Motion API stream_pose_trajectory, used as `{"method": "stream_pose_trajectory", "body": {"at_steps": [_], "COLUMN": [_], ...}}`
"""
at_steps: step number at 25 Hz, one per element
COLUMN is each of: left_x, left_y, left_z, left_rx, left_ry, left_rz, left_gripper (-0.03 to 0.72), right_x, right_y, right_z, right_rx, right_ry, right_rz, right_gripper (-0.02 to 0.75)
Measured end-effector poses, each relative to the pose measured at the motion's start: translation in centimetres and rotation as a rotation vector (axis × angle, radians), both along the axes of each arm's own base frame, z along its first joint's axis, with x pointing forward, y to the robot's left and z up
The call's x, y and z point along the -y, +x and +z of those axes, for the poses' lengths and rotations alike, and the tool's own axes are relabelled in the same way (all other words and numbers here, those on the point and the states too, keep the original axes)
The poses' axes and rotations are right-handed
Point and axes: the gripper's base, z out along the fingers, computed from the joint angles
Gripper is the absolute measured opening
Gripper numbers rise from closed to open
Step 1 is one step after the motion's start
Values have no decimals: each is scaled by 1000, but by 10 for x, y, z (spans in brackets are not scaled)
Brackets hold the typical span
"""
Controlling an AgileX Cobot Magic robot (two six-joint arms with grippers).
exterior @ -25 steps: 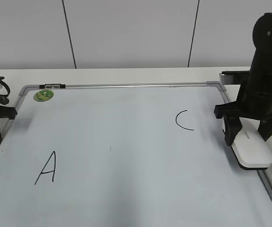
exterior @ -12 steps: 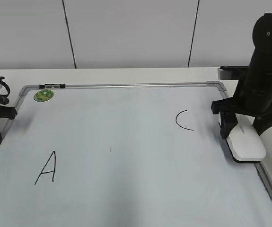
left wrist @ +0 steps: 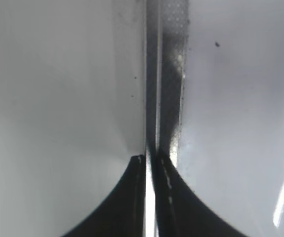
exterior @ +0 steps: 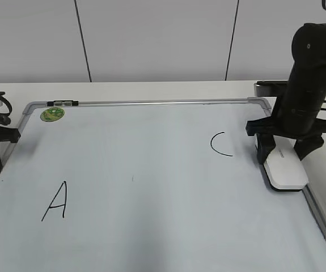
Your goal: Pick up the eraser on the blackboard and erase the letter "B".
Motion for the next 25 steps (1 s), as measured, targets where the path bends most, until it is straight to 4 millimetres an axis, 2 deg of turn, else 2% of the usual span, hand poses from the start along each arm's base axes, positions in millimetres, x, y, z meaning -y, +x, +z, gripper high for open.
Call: {"method": "stream_pose_trajectory", "body": {"at_steps": [6, 9, 16, 20, 25], "left_x": [0, 0, 0, 1, 1], "left_y": [0, 0, 0, 0, 0], "left_z": [0, 0, 0, 0, 0], "left_rx": [0, 0, 0, 0, 0], "left_ry": [0, 0, -3, -6, -6], "left_rz": [0, 0, 2, 4, 4], "left_gripper": [17, 17, 17, 17, 17], "right_x": [0, 0, 0, 1, 2], "right_y": [13, 14, 14, 16, 26], "right_z": [-3, -9, -11, -5, 9], "right_rx": [-48, -87, -101, -101, -49], "right_ry": [-30, -36, -38, -54, -76], "right_rz": [12, 13, 13, 20, 18], "right_gripper": [513, 523, 562, 594, 599]}}
